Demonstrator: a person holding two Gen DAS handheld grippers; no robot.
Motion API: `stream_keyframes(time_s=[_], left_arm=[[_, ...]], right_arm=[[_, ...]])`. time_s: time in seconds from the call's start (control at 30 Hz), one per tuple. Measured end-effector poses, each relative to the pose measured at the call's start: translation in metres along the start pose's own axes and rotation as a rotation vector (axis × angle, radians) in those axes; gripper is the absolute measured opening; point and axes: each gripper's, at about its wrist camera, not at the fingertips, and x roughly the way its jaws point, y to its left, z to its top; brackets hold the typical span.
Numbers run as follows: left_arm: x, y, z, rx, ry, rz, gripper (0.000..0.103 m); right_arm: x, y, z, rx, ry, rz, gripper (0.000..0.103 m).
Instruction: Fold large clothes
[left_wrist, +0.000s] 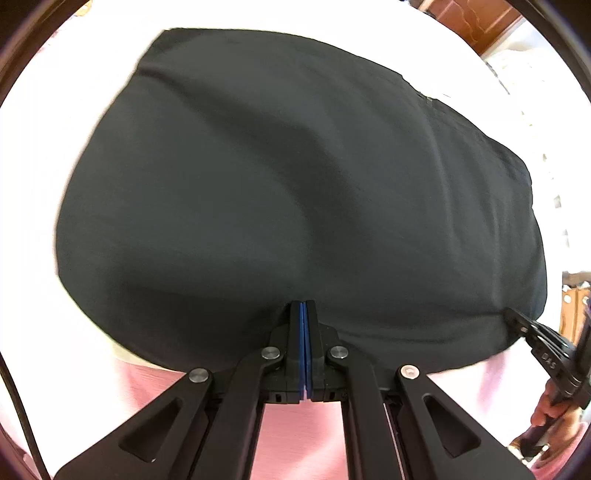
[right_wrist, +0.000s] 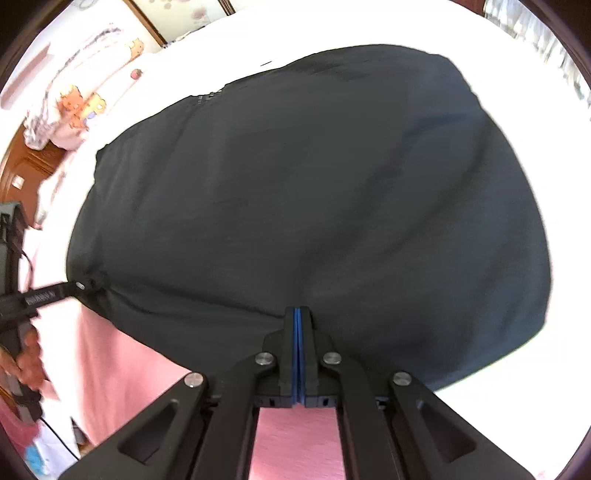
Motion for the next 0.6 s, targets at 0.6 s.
stream_keyframes(time_s=[0.6], left_arm=[[-0.008, 0.077, 0.004, -0.127, -0.037, 0.247, 0.001]], right_arm=[[-0.033, -0.085, -0.024, 0.132, 0.037, -0.169, 0.000]])
